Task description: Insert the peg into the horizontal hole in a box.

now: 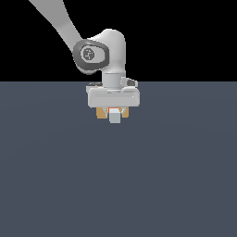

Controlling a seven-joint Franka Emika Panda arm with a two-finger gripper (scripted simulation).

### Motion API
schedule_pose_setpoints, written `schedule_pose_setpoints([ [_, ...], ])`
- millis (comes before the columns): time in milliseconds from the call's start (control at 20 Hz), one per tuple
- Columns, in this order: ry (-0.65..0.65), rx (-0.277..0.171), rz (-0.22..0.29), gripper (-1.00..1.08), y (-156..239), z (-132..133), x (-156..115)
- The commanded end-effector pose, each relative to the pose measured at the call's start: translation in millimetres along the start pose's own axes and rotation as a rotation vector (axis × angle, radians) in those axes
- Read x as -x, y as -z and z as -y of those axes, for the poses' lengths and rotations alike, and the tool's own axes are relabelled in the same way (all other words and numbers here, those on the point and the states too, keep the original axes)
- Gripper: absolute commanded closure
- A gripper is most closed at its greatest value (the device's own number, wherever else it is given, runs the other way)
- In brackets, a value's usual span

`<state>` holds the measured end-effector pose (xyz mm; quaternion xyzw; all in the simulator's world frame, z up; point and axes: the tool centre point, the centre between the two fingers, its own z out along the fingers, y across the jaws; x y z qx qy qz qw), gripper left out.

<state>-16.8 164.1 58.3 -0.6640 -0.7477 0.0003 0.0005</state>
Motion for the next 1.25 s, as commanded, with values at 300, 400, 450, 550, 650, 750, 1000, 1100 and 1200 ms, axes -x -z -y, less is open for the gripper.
schedule_pose_setpoints([
  [300,0.000,0.000,0.000,1.08,0.0,0.7,-14.3],
  [400,0.000,0.001,0.000,1.08,0.4,0.9,-25.5],
  [450,0.000,0.001,0.000,1.08,0.4,1.0,-32.4],
  [550,0.000,0.001,0.000,1.08,0.8,1.0,-48.8],
  [650,0.000,0.002,-0.001,1.08,1.1,1.0,-64.7],
  [750,0.000,0.002,-0.001,1.08,1.1,0.8,-77.4],
  [1000,0.000,0.003,-0.001,1.08,1.5,0.1,-94.8],
  [1100,0.000,0.003,-0.001,1.08,1.5,-0.5,-95.9],
  [1200,0.000,0.003,-0.001,1.08,1.5,-1.0,-94.8],
])
